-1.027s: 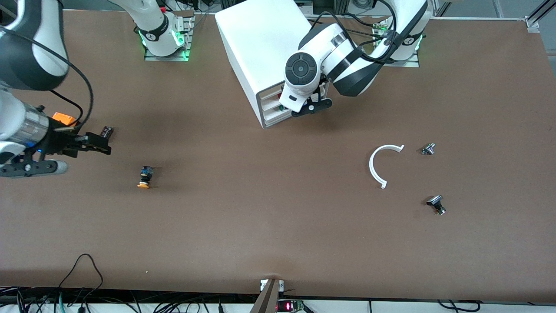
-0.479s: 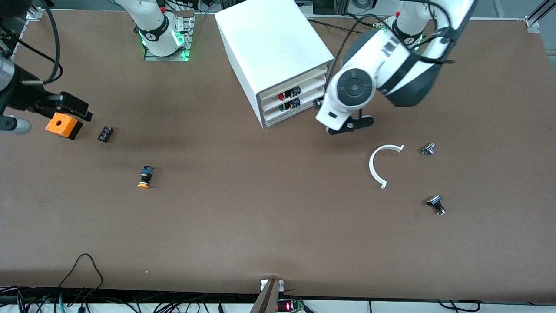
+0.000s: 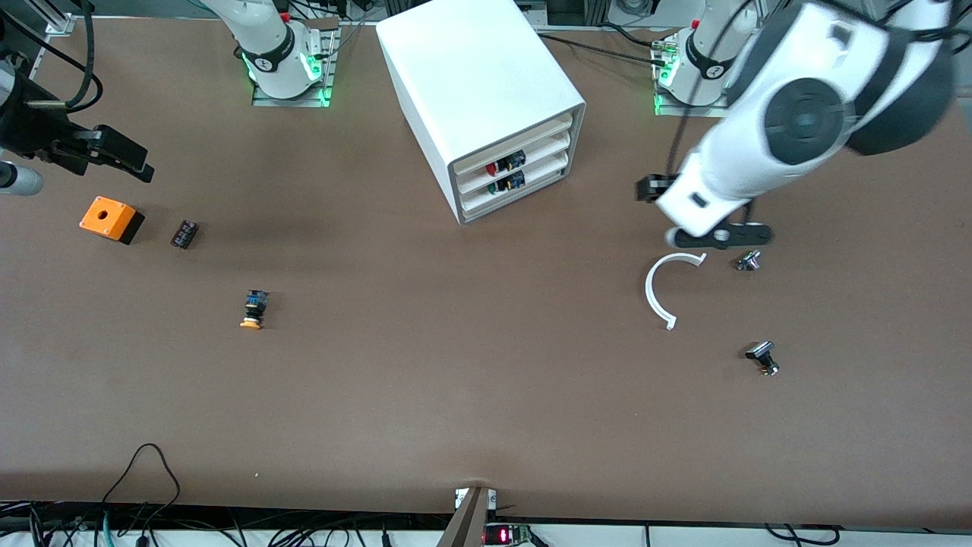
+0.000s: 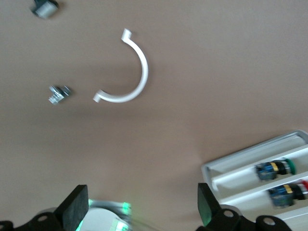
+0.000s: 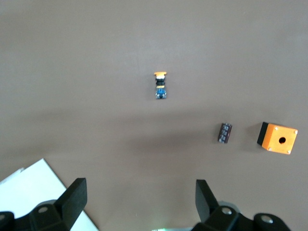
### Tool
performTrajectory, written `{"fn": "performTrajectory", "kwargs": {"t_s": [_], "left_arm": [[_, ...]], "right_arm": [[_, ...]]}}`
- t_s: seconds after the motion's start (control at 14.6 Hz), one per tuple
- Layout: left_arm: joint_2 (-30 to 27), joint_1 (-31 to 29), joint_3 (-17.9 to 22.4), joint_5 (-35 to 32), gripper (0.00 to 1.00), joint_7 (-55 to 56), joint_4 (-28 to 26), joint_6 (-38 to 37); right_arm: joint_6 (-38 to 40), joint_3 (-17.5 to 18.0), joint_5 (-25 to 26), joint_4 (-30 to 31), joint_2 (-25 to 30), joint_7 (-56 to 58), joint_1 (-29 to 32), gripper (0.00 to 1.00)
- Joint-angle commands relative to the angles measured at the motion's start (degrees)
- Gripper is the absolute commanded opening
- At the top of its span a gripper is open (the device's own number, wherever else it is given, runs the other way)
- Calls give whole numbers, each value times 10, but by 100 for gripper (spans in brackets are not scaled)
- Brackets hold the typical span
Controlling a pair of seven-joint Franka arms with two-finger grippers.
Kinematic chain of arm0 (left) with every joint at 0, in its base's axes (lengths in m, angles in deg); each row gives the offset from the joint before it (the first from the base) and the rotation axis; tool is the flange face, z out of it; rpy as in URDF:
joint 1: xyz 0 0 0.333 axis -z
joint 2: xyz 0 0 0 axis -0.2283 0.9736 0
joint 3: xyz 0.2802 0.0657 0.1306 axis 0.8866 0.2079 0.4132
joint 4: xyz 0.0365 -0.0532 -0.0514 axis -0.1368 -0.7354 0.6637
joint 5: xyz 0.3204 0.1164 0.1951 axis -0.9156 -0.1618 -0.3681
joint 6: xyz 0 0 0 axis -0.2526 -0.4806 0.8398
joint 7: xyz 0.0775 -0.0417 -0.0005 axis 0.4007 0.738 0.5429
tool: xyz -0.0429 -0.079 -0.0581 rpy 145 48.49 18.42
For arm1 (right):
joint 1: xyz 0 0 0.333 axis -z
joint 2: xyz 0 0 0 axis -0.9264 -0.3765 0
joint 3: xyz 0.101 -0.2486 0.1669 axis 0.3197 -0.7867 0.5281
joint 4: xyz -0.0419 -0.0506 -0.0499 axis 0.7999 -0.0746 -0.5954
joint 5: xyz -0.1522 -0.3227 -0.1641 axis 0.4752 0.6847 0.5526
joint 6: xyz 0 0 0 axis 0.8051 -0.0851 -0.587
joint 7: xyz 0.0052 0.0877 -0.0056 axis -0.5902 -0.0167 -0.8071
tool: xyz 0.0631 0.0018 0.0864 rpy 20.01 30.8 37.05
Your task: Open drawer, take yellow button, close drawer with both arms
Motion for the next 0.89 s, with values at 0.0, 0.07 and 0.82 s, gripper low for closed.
{"fn": "performTrajectory", "kwargs": {"t_s": [0.0,0.07,0.82], "left_arm": [[-101,10,73,-1,100,-64,-82,55],[-126,8,89,-1,100,-66,-95,77],[-174,5,152,19,100,-164,-107,96]], "right_arm": [[-65,0,15,94,57,-4,9,100],[-66,1,24,93,57,-4,9,100],[-71,4,22,78,49,34,7,100]]}}
